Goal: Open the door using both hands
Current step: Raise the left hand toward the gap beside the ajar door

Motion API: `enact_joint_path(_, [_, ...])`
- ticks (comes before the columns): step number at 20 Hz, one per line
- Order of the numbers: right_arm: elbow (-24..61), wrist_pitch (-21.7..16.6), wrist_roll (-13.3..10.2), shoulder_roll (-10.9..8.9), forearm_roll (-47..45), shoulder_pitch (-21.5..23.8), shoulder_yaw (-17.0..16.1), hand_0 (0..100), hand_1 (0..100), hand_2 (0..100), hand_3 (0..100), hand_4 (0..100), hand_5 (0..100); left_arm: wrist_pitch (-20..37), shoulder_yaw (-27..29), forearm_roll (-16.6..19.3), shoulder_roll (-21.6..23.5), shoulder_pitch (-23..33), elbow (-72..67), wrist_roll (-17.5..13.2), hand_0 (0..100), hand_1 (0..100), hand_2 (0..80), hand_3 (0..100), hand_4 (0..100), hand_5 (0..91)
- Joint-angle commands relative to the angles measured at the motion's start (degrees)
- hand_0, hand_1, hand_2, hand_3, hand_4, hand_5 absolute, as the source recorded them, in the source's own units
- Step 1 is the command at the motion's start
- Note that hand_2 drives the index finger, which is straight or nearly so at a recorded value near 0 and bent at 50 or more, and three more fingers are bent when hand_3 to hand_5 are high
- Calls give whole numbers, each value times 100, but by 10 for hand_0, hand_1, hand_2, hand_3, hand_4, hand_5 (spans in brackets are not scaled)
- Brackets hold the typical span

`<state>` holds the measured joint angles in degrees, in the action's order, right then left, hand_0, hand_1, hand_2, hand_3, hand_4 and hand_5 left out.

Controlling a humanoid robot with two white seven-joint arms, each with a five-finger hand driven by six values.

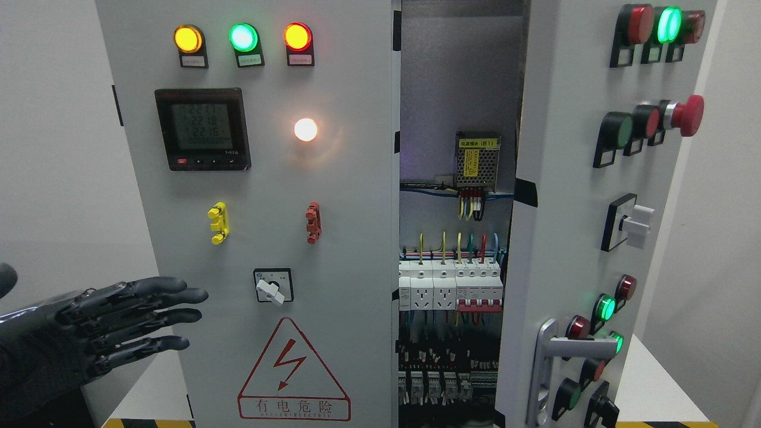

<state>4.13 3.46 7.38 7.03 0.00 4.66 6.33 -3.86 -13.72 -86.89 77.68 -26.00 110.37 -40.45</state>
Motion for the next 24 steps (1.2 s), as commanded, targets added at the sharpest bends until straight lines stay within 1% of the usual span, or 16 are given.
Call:
enact_joint_path(1, [0, -4, 1, 0, -70, 0, 0, 380, 0, 0, 0, 0, 0, -492, -2311, 40, -982, -1293, 46, 81, 0, 0, 0, 0, 0, 0])
enact_joint_path(3, [0, 5, 1, 0, -62, 0, 0, 380, 0, 0, 0, 0, 0, -502, -2293, 40, -1018, -1329, 46, 168, 0, 0, 0, 0, 0, 0])
enact_joint_path(5, [0, 5, 1, 0, -62, 0, 0, 380, 0, 0, 0, 0, 0, -502, -2293, -4, -1027, -1346, 46, 169, 0, 0, 0, 0, 0, 0])
enact_joint_path(6, [0, -4, 1, 0, -62, 0, 0, 380, 0, 0, 0, 0, 0, -537, -2301, -13, -1053, -1425, 54, 160, 0, 0, 0, 0, 0, 0])
enact_joint_path(7, [0, -4, 1, 0, -62, 0, 0, 380, 0, 0, 0, 0, 0, -563, -2380, -30, -1140, -1634, 20, 160, 0, 0, 0, 0, 0, 0])
enact_joint_path(8, [0, -4, 1, 0, -62, 0, 0, 380, 0, 0, 0, 0, 0, -581, -2598, -39, -1333, -1958, -50, 142, 0, 0, 0, 0, 0, 0])
enact_joint_path(9, [0, 5, 1, 0, -62, 0, 0, 380, 0, 0, 0, 0, 0, -598, -2974, -30, -1526, -2388, -86, 142, 0, 0, 0, 0, 0, 0])
enact_joint_path(11, [9, 5, 1, 0, -62, 0, 0, 380, 0, 0, 0, 0, 0, -599, -3652, -39, -1651, -3154, -191, 142, 0, 0, 0, 0, 0, 0])
enact_joint_path(13, [0, 5, 1, 0, -62, 0, 0, 380, 0, 0, 0, 0, 0, -590, -4215, -100, -1765, -3699, -305, 151, 0, 0, 0, 0, 0, 0])
enact_joint_path(15, [9, 5, 1, 0, -62, 0, 0, 380, 0, 0, 0, 0, 0, -581, -4838, -310, -1888, -4305, -559, 151, 0, 0, 0, 0, 0, 0])
enact_joint_path(17, [0, 5, 1, 0, -62, 0, 0, 380, 0, 0, 0, 0, 0, -520, -5724, -513, -2081, -5156, -762, 169, 0, 0, 0, 0, 0, 0])
enact_joint_path(18, [0, 5, 1, 0, -62, 0, 0, 380, 0, 0, 0, 0, 0, -511, -6173, -696, -2221, -5587, -902, 195, 0, 0, 0, 0, 0, 0])
enact_joint_path(19, [0, 5, 1, 0, -62, 0, 0, 380, 0, 0, 0, 0, 0, -502, -6447, -916, -2396, -5879, -1069, 230, 0, 0, 0, 0, 0, 0])
enact_joint_path(20, [0, 5, 1, 0, -62, 0, 0, 380, 0, 0, 0, 0, 0, -493, -6554, -1083, -2572, -6021, -1244, 308, 0, 0, 0, 0, 0, 0])
enact_joint_path(22, [0, 5, 1, 0, -62, 0, 0, 380, 0, 0, 0, 0, 0, -493, -6555, -1138, -2985, -6101, -1596, 589, 0, 0, 0, 0, 0, 0])
enact_joint_path(24, [0, -4, 1, 0, -62, 0, 0, 380, 0, 0, 0, 0, 0, -502, -6564, -1190, -3328, -6302, -1869, 836, 0, 0, 0, 0, 0, 0])
